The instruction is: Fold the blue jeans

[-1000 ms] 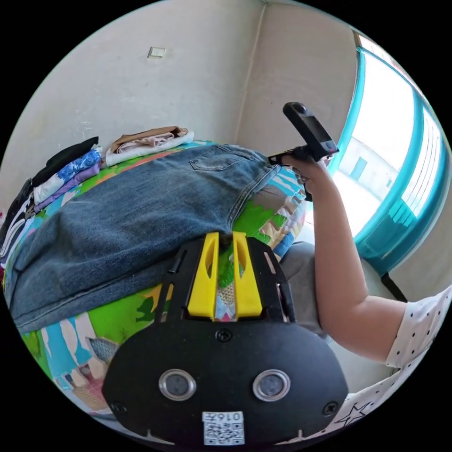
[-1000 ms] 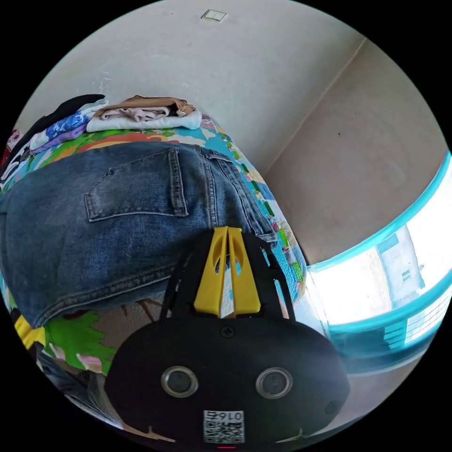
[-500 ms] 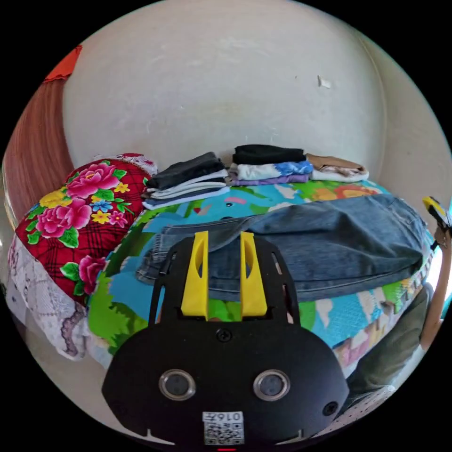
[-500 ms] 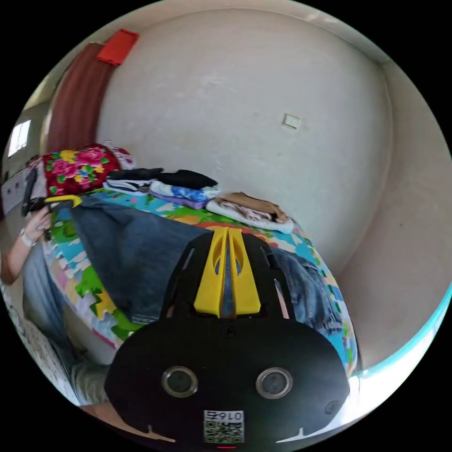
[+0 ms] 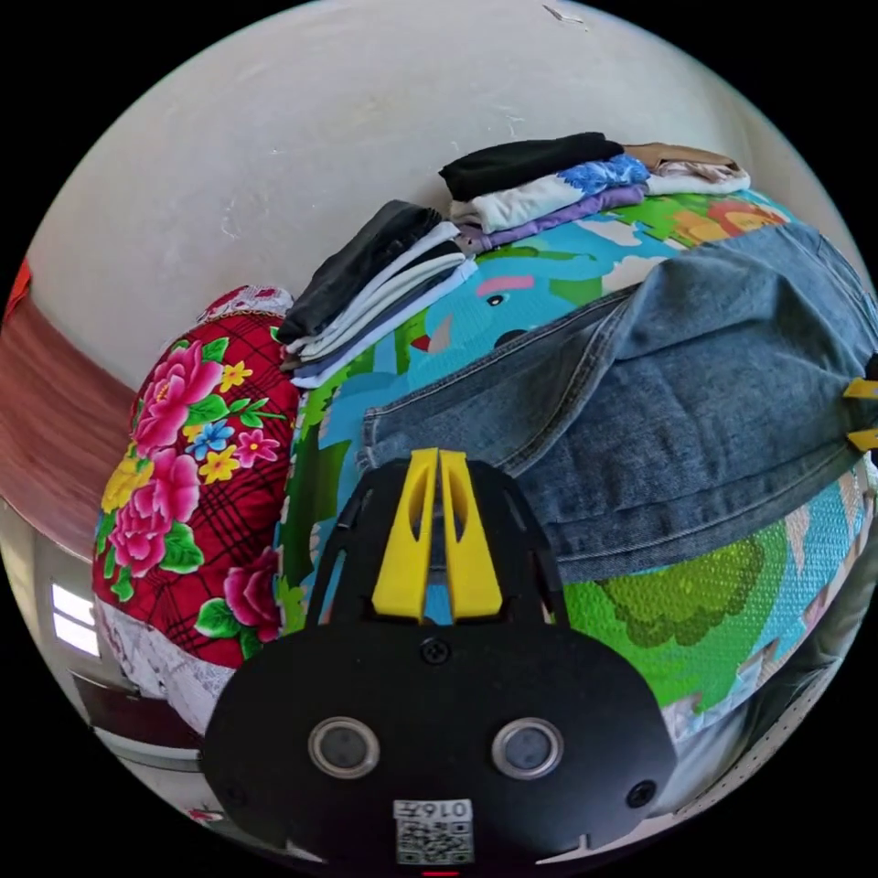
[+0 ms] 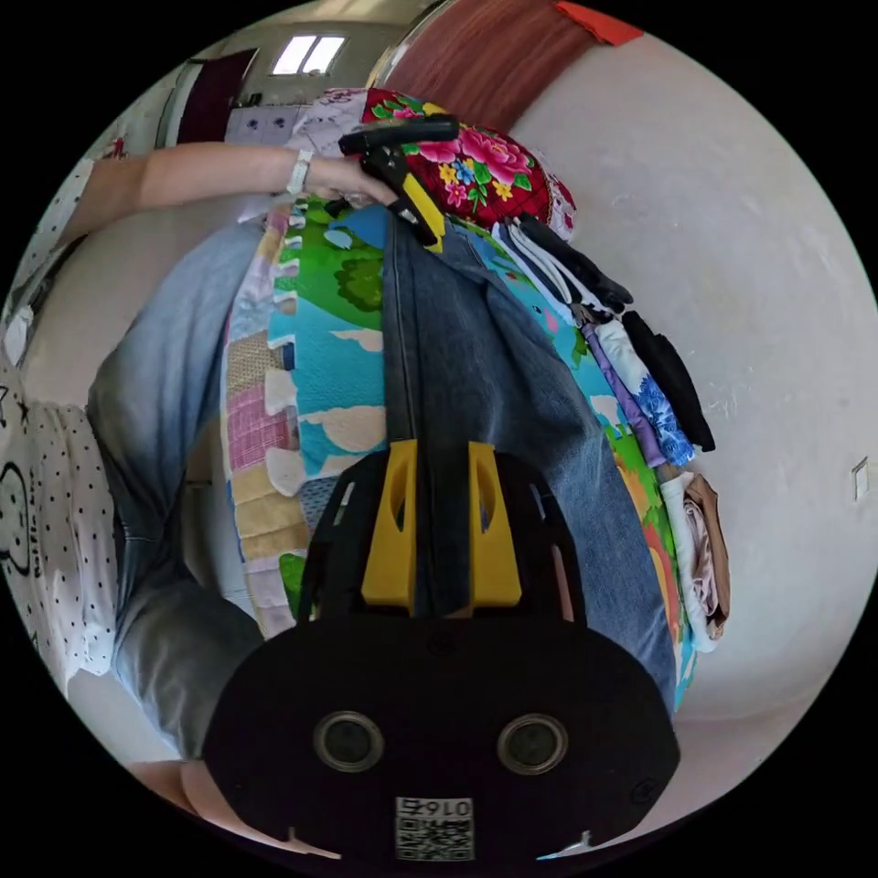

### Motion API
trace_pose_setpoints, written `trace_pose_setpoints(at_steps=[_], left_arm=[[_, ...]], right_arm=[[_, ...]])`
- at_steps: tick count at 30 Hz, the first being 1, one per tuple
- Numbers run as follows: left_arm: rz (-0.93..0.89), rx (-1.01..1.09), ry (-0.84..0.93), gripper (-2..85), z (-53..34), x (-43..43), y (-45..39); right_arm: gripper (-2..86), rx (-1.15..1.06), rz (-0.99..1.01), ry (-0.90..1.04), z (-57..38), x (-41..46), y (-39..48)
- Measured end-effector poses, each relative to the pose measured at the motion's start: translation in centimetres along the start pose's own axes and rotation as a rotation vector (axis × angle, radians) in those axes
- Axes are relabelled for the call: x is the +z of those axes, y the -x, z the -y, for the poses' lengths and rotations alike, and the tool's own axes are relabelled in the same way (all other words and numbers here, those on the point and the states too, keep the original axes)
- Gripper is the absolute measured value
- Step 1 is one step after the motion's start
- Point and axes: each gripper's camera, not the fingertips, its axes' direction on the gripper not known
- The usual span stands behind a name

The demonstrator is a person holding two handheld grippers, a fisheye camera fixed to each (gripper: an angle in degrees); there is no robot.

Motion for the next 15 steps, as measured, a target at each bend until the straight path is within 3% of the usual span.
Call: trace_pose_setpoints(at_steps=[2,5,7,9,10,15], left_arm=[[0.058,0.032,0.009,-0.1,1.4,-0.6,1.1],[-0.006,0.034,-0.002,0.6,4.2,-2.2,4.1],[-0.189,0.092,0.001,4.9,5.5,-3.0,5.7],[-0.518,0.261,0.063,11.3,6.3,-3.0,6.6],[-0.548,0.28,0.077,11.3,6.4,-2.8,6.6],[-0.182,0.334,0.148,8.5,6.1,-1.2,6.2]], right_arm=[[7.5,0.007,-0.011,0.015,0.8,1.6,1.3],[7.3,0.003,0.007,0.011,0.9,2.6,2.4],[7.3,0.007,0.016,0.011,0.8,3.3,2.9],[7.4,0.011,0.023,0.008,0.6,4.0,3.5],[7.3,0.007,0.028,0.009,0.4,4.4,3.9],[7.3,-0.003,0.022,0.015,0.0,6.1,5.3]])
